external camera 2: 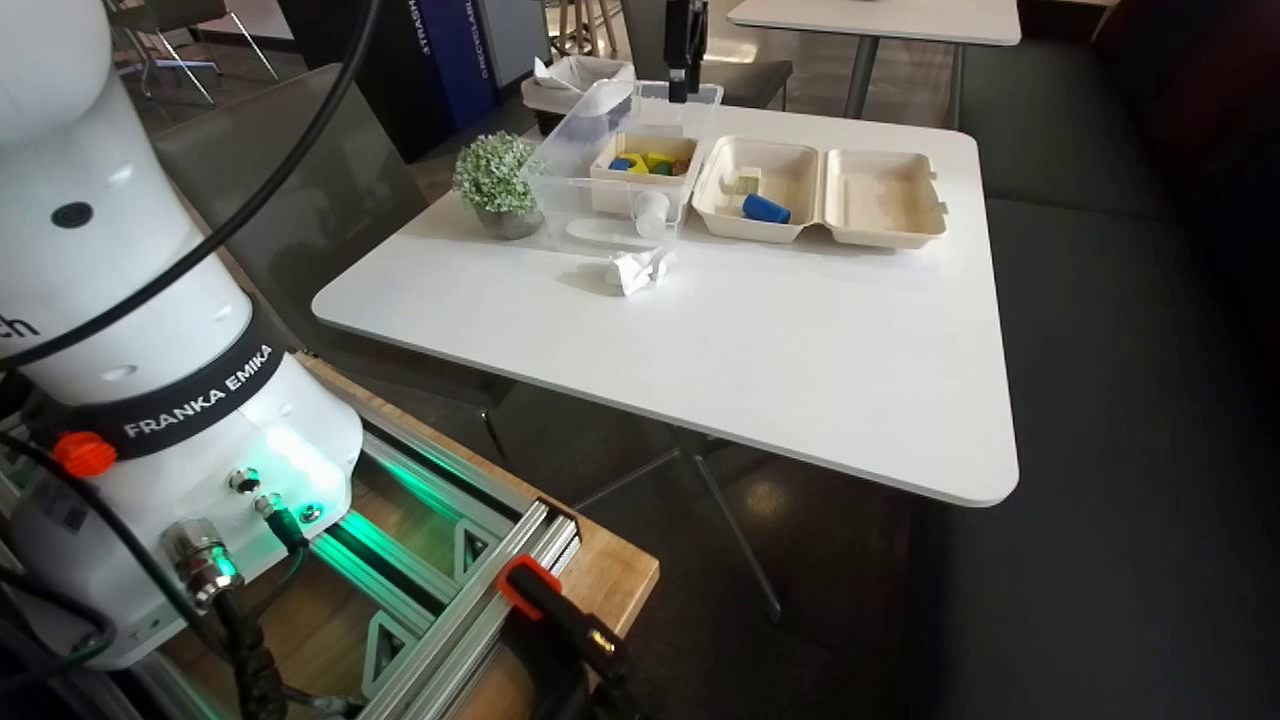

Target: Remove some objects from the box and put them inside the container

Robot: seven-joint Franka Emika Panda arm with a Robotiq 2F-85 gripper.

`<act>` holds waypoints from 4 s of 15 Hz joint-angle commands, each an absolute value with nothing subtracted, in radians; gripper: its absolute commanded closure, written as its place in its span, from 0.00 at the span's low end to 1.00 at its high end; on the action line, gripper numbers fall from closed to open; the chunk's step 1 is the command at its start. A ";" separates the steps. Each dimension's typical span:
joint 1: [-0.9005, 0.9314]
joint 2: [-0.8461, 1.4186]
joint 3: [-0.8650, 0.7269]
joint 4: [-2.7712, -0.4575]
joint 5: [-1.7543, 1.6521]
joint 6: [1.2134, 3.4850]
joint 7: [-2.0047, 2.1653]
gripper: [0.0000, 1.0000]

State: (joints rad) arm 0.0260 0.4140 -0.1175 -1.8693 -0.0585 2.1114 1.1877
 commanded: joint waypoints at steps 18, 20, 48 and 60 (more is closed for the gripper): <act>-0.018 0.547 -0.096 -1.919 0.171 2.348 0.991 0.55; -0.018 0.555 -0.094 -1.926 0.174 2.380 0.981 0.48; -0.001 0.503 -0.128 -2.038 0.194 2.447 0.914 0.72; 0.010 0.455 -0.147 -2.102 0.151 2.443 0.921 0.46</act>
